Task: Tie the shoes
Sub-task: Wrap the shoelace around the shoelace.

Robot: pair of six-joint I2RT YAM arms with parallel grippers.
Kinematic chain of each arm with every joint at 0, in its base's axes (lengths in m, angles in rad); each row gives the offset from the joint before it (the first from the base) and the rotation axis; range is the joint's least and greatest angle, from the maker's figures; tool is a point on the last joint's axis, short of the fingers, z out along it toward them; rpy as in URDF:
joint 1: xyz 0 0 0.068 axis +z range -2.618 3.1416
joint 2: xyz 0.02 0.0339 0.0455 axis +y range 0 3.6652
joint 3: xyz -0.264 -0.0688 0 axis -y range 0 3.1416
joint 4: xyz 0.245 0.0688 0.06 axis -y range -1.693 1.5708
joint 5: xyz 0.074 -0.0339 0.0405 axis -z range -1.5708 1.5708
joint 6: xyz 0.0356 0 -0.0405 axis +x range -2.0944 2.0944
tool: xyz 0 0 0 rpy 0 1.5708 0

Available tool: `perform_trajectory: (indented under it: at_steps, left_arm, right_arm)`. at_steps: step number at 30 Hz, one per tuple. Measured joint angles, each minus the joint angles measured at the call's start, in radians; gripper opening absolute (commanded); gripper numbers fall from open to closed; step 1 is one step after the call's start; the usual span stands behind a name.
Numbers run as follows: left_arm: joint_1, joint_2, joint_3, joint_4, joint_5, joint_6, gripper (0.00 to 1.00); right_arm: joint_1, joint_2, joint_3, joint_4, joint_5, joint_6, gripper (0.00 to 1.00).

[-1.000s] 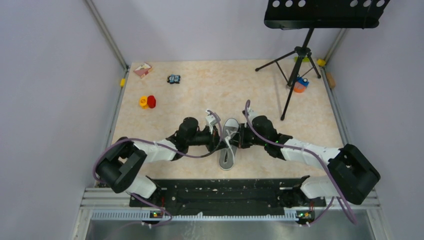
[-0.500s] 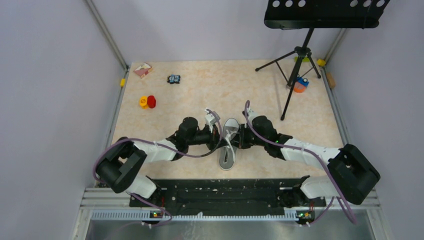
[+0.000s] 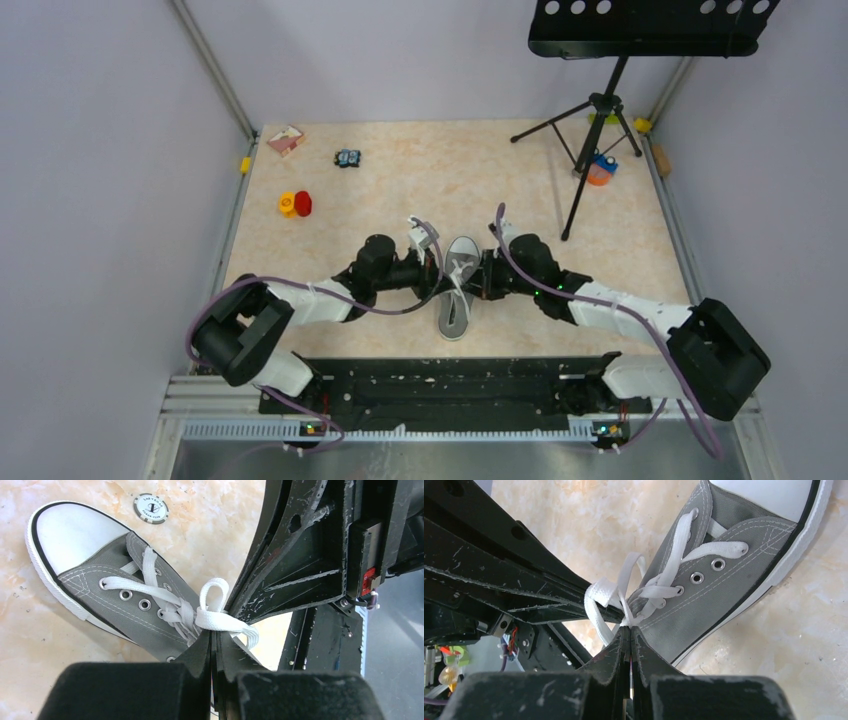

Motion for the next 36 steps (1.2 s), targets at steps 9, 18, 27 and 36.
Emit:
perform_trajectory:
  at_steps: [9,18,27,36]
  left_arm:
    - [0.000,-0.003,0.000,-0.022,-0.001,0.013,0.00]
    - [0.000,-0.003,0.000,-0.030,0.004,0.026,0.00]
    - [0.000,-0.003,0.000,-0.037,0.015,0.029,0.00]
    - [0.000,-0.008,0.000,-0.044,0.026,0.034,0.00]
  right_arm:
    - [-0.006,-0.029,-0.052,0.055,-0.017,0.044,0.16]
    - [-0.031,-0.029,-0.096,0.135,-0.060,0.104,0.24]
    - [-0.053,-0.041,-0.097,0.166,-0.061,0.128,0.40]
    - [-0.064,-0.011,-0.097,0.203,-0.105,0.133,0.48]
